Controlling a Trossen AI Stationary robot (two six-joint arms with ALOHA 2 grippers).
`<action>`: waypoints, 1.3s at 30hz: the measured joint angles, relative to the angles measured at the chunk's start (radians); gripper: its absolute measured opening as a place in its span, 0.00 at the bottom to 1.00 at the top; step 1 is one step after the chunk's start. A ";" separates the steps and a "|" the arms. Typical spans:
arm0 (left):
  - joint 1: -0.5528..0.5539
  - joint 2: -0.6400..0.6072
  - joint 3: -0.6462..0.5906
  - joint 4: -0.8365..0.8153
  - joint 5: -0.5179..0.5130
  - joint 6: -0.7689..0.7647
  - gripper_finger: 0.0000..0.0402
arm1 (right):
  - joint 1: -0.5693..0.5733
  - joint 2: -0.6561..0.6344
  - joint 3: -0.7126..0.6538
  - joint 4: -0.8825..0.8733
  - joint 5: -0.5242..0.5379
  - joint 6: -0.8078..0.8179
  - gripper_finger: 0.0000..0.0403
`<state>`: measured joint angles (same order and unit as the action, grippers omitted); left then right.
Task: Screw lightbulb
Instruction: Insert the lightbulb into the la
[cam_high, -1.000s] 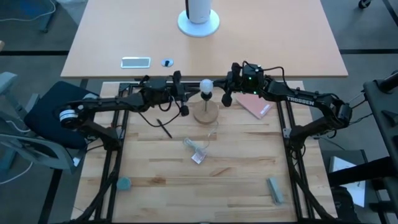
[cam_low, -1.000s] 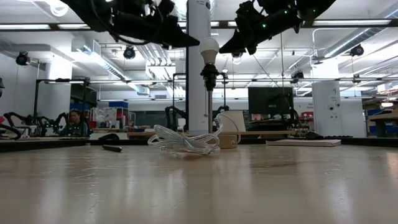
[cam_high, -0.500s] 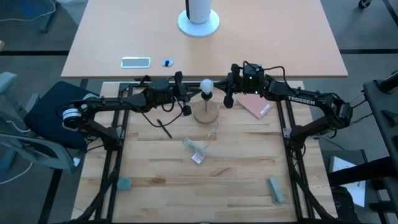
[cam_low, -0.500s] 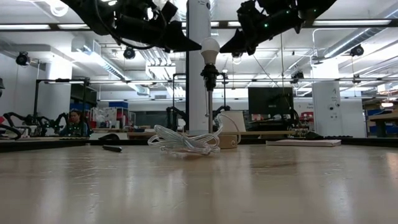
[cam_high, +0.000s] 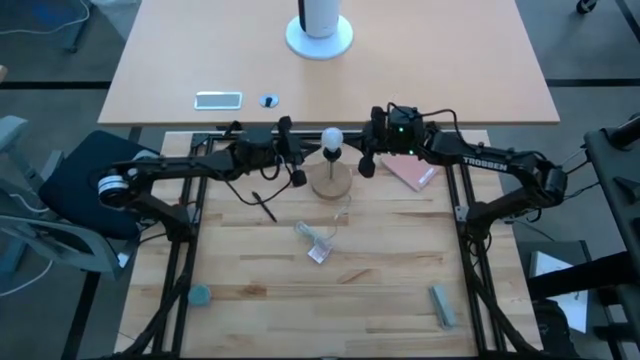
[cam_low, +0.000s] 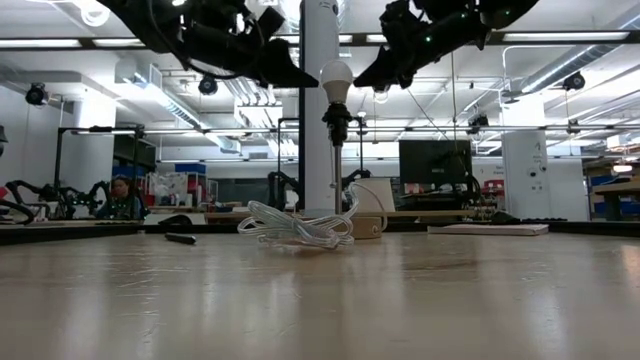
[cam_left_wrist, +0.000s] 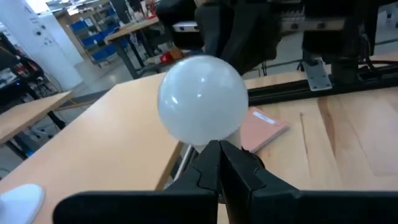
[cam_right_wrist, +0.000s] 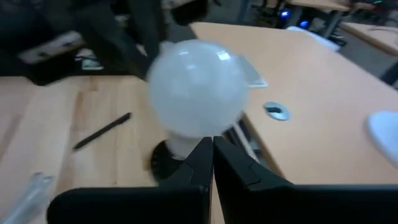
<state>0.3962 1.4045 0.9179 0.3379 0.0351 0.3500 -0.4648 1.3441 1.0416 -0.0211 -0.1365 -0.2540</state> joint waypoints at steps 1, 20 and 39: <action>0.000 -0.004 0.000 0.003 0.000 0.000 0.00 | -0.003 0.000 0.000 0.006 0.008 -0.004 0.02; 0.006 0.026 0.000 0.100 -0.057 0.040 0.00 | 0.021 -0.001 0.000 0.037 -0.024 -0.009 0.02; -0.004 -0.029 0.000 0.006 0.006 0.014 0.00 | 0.051 -0.034 0.000 -0.030 0.114 -0.004 0.02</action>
<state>0.3923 1.3759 0.9176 0.3443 0.0412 0.3638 -0.4142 1.3101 1.0416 -0.0511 -0.0226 -0.2575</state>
